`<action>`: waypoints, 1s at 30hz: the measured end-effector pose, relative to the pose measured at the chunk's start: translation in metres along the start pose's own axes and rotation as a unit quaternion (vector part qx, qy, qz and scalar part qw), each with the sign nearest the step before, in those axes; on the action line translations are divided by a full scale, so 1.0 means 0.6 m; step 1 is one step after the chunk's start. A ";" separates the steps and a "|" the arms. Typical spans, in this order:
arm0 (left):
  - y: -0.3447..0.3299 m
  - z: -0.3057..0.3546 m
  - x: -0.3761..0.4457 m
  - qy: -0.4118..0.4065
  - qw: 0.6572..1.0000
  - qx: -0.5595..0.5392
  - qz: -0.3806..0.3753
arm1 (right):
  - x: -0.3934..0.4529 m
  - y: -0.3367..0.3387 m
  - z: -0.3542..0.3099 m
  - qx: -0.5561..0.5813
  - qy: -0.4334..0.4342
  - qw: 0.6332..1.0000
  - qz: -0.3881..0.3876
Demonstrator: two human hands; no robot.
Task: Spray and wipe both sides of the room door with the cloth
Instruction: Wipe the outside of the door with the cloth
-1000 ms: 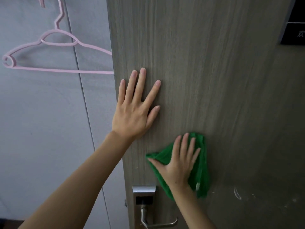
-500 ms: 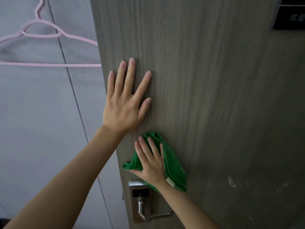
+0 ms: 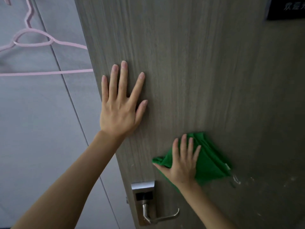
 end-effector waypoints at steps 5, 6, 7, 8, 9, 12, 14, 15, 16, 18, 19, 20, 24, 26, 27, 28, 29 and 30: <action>0.000 -0.002 0.002 -0.002 1.000 0.001 -0.001 | 0.055 -0.024 -0.160 -0.009 0.047 0.998 -0.038; 0.000 -0.002 0.002 -0.003 1.000 0.002 0.002 | 0.066 -0.022 -0.165 -0.007 0.025 0.999 -0.030; 0.000 -0.002 0.002 -0.006 1.000 0.002 0.005 | 0.076 -0.018 -0.162 -0.003 0.003 1.000 -0.019; 0.001 -0.002 0.002 -0.008 1.000 0.002 0.006 | 0.084 -0.014 -0.157 0.001 -0.015 1.000 -0.008; 0.000 -0.002 0.002 -0.009 1.000 0.000 0.004 | 0.091 -0.010 -0.152 0.003 -0.027 1.000 -0.001; 0.000 -0.003 0.001 -0.008 1.000 -0.001 0.003 | 0.096 -0.008 -0.149 0.003 -0.022 1.000 -0.002; 0.001 -0.003 0.000 -0.010 1.000 -0.003 0.006 | 0.084 -0.014 -0.151 0.009 0.010 1.000 -0.018; 0.001 -0.002 0.000 -0.012 1.000 -0.004 0.008 | 0.072 -0.019 -0.150 0.010 0.033 0.999 -0.028; 0.002 -0.002 0.000 -0.012 1.000 -0.005 0.008 | 0.056 -0.022 -0.144 0.009 0.058 0.998 -0.037; 0.002 -0.003 -0.001 -0.009 1.000 -0.006 0.007 | 0.015 -0.026 -0.115 0.003 0.103 0.994 -0.043; 0.002 -0.002 -0.001 -0.009 1.000 -0.006 0.007 | -0.004 -0.024 -0.088 0.000 0.109 0.993 -0.040; 0.002 -0.002 -0.001 -0.008 1.000 -0.006 0.006 | -0.017 -0.020 -0.054 -0.007 0.102 0.994 -0.036; 0.002 -0.003 0.000 -0.006 1.000 -0.007 0.007 | 0.004 0.022 0.097 -0.036 0.006 0.999 -0.001; 0.003 -0.003 -0.001 -0.004 1.000 -0.009 0.009 | 0.042 0.049 0.157 -0.044 -0.053 0.998 0.012; 0.003 -0.003 -0.001 -0.002 1.000 -0.010 0.008 | 0.061 0.062 0.182 -0.044 -0.083 0.995 0.022; 0.004 -0.002 -0.001 0.000 1.000 -0.011 0.007 | 0.079 0.073 0.204 -0.042 -0.112 0.992 0.032; 0.004 -0.002 -0.001 0.000 1.000 -0.010 0.007 | 0.093 0.083 0.221 -0.038 -0.139 0.989 0.041; 0.004 -0.002 -0.001 0.000 1.000 -0.006 0.006 | 0.105 0.091 0.234 -0.033 -0.161 0.985 0.048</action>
Point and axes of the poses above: each hand's wrist, its own x-axis towards the middle knuckle, its own y-axis out of the back of the hand, z = x × y, the point moved 8 cm from there along x, towards the middle knuckle, and after that the axes turned 15 degrees about y, right-handed, at the moved point
